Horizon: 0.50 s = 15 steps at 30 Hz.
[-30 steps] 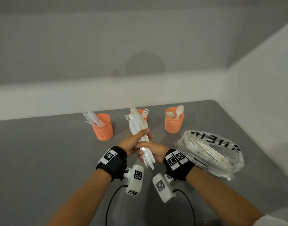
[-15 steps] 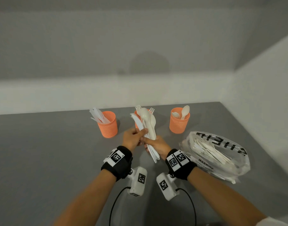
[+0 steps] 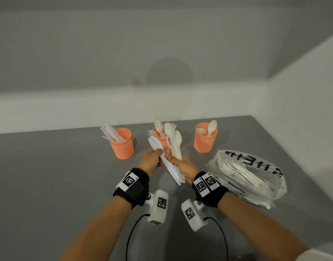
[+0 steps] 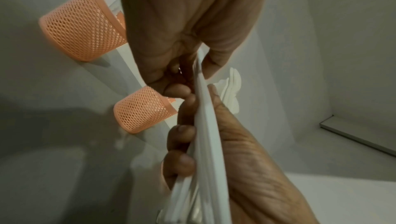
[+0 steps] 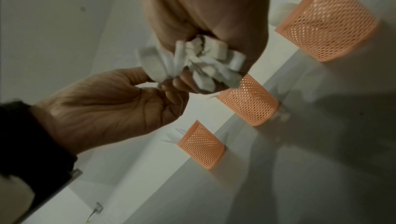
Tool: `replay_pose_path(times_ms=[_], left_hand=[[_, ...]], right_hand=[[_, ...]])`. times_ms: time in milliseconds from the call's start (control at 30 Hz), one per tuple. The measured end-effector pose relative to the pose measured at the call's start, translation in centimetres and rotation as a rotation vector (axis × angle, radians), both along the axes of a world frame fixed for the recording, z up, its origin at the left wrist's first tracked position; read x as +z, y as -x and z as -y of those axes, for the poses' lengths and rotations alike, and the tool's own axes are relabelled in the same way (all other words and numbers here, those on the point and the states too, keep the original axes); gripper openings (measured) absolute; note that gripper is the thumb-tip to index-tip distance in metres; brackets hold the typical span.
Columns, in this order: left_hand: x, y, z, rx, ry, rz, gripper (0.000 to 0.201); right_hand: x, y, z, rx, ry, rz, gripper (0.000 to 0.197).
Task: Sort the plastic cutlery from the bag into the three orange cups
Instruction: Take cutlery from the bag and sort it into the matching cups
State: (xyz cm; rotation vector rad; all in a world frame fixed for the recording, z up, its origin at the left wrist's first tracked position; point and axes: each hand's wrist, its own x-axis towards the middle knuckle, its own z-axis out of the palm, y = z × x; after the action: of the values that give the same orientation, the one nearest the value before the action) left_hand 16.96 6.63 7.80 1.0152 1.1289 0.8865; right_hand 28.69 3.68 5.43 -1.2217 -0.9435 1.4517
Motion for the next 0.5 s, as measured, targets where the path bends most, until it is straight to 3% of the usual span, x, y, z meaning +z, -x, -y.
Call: replay_pose_path(times_ms=[100,233,400,500], left_hand=[[0.0,-0.5,0.1,0.001,0.005,-0.031,0.02],[-0.3,-1.0,0.1,0.01,-0.015,-0.098,0.024],[-0.4,0.4,-0.7,0.117,-0.002,0.001,0.024],[-0.3,2.2,-1.7,0.239,-0.031,0.075,0.023]], right_hand=[[-0.3,0.0,-0.1,-0.014,-0.02,-0.039,0.017],[0.2,0.1,-0.1,0.006,-0.027,-0.046,0.025],[0.1,-0.5,-0.3,0.002,0.064,0.105,0.019],[-0.4,-1.3,-0.5,-0.008,0.106,0.076,0.016]])
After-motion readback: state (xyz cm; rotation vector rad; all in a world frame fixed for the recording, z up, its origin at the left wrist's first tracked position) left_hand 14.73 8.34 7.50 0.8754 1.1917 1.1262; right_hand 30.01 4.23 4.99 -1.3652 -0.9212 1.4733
